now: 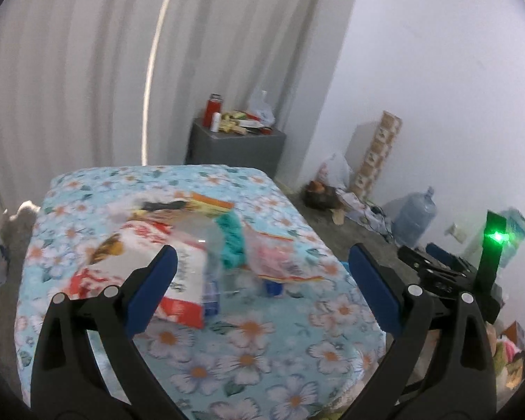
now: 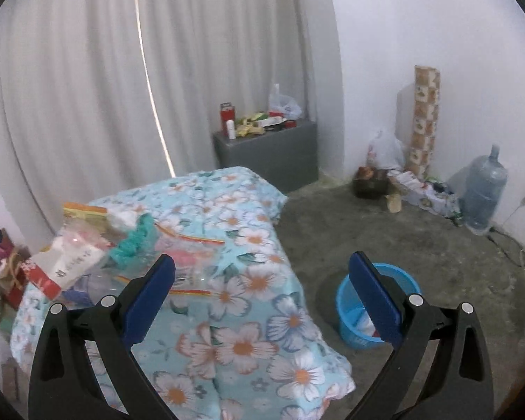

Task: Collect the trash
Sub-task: 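Move both empty tools back over the trash on the bed, then move the right tool to the clear zip bag while the left tool reaches the yellow wrapper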

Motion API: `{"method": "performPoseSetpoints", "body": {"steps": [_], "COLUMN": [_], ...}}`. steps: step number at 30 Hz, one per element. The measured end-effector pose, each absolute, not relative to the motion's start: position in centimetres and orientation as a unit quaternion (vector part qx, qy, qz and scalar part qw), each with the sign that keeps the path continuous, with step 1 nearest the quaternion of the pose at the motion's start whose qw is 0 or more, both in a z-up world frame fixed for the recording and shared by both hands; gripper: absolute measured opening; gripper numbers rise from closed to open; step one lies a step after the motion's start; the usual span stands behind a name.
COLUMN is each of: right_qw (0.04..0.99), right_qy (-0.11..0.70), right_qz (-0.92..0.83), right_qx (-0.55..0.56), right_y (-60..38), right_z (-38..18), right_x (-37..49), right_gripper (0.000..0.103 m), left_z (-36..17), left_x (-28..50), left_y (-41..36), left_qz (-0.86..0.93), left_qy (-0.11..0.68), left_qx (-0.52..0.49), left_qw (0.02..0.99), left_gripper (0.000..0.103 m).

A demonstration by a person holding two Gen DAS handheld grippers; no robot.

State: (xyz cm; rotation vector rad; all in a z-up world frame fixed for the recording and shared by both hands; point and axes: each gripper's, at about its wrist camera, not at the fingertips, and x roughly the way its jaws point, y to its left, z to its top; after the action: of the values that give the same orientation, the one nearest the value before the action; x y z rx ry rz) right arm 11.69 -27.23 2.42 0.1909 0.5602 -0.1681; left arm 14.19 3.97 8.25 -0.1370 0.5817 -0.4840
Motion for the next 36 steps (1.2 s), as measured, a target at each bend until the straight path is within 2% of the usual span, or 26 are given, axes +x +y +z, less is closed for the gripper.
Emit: {"method": "performPoseSetpoints", "body": {"steps": [7, 14, 36], "right_qw": [0.936, 0.92, 0.871], "right_qy": [0.315, 0.343, 0.394], "right_qz": [-0.062, -0.044, 0.054], "right_qx": [0.148, 0.186, 0.287], "right_y": [-28.4, -27.6, -28.1], "right_z": [0.5, -1.0, -4.3], "right_x": [13.1, 14.9, 20.2], "right_gripper": [0.096, 0.096, 0.096], "left_z": [7.5, 6.2, 4.6], "left_x": [13.7, 15.3, 17.2], "left_y": [7.3, 8.4, 6.3], "left_qz": [-0.208, -0.196, -0.193], "left_qy": [0.267, 0.282, 0.297], "left_qx": [-0.084, -0.092, -0.077], "left_qw": [0.937, 0.935, 0.932], "left_gripper": [0.094, 0.094, 0.094]}}
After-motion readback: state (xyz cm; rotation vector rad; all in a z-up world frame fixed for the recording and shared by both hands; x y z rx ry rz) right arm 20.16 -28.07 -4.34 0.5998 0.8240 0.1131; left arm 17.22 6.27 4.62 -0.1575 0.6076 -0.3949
